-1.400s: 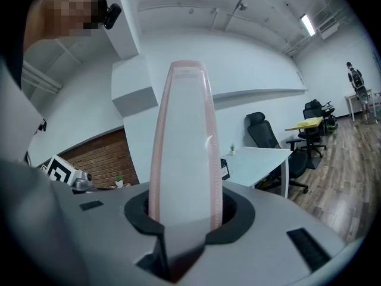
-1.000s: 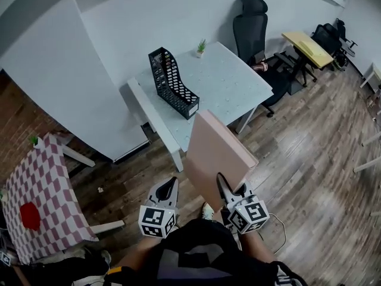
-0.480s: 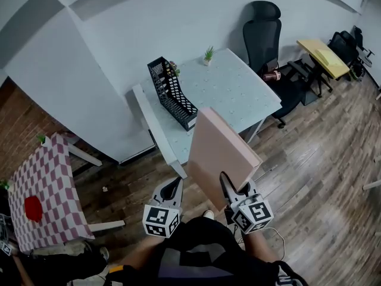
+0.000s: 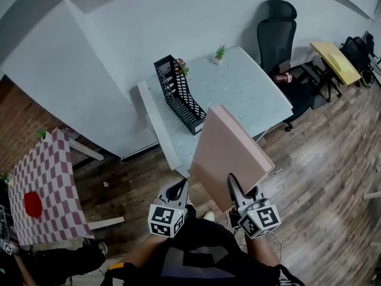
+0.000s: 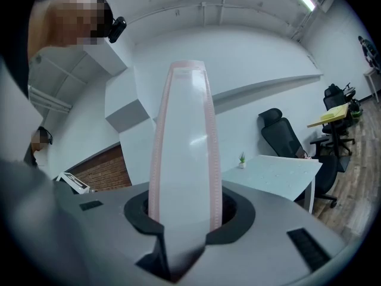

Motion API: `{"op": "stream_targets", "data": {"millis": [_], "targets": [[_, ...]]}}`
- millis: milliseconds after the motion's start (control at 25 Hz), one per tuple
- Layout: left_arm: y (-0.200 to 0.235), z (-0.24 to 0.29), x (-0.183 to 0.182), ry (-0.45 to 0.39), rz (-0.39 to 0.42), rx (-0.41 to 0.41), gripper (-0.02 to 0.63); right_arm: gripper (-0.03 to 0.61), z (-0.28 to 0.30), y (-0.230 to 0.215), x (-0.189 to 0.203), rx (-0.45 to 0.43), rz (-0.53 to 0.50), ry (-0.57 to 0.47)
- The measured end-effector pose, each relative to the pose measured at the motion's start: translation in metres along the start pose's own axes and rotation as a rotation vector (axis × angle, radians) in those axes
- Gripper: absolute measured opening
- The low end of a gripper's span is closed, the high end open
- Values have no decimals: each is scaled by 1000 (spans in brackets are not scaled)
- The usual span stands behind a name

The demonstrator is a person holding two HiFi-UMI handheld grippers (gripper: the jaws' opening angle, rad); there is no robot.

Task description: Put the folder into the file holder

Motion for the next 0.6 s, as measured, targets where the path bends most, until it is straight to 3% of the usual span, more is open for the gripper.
{"op": "stream_targets", "data": {"millis": [240,600], "targets": [[40,46,-41,-52,23,33,6,137,51,-4,-34,15,-58,-32],[115,83,-77,-115,-14,19,6,137,132,4,-96,64,-204,-89]]}}
Point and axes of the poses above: the fingertips, and each gripper's own axes: z forward along the fingers, y to its left, x out of its underside, the point moved 9 cm from there along -z, backward along the fingers, and after that the axes turned 6 degrees about -x, right-handed, at the moved point
